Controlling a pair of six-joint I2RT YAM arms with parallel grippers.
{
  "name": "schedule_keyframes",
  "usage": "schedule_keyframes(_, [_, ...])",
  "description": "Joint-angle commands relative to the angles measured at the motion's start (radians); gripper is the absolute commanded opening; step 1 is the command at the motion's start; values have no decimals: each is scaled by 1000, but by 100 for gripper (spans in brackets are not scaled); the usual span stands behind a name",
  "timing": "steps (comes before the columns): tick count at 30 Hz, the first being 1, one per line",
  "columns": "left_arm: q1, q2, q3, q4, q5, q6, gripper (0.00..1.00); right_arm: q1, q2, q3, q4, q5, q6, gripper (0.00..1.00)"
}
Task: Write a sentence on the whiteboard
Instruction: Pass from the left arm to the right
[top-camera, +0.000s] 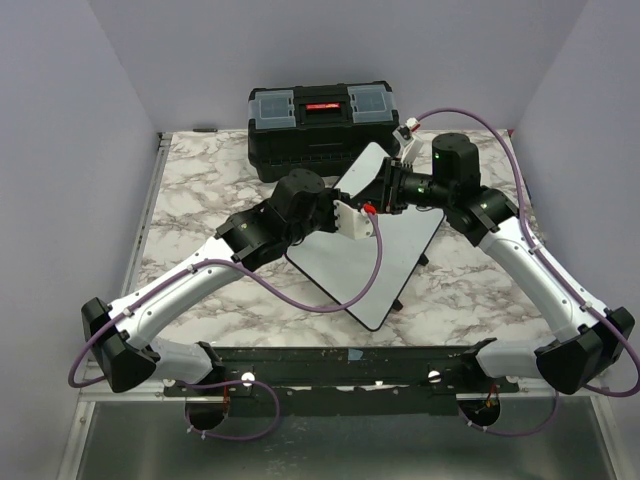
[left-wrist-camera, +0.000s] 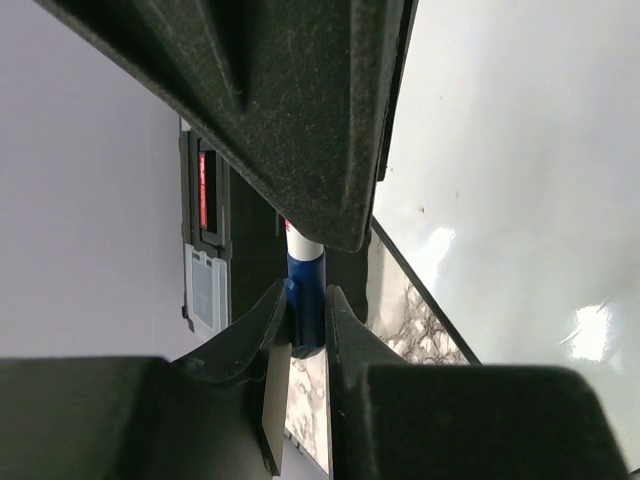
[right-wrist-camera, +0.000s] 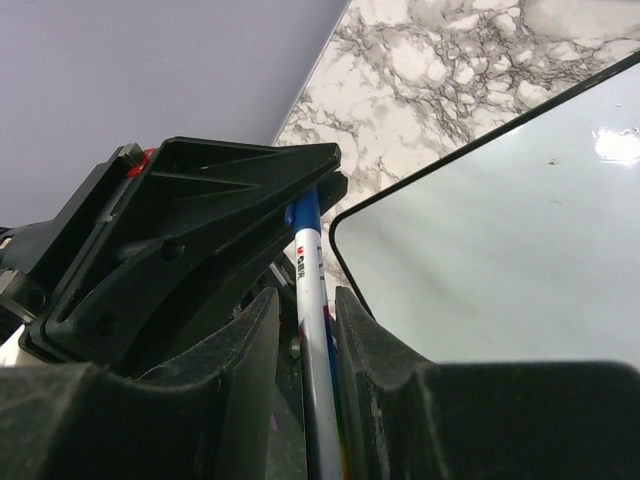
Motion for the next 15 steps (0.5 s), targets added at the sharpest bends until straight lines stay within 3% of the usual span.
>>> schedule_keyframes(1, [-26, -32, -1, 24, 15, -6, 0, 8, 10, -18, 50, 28, 24, 31])
schedule_keyframes(15, [-39, -45, 15, 0, 40, -31, 0, 8, 22, -30, 95, 35, 62, 31])
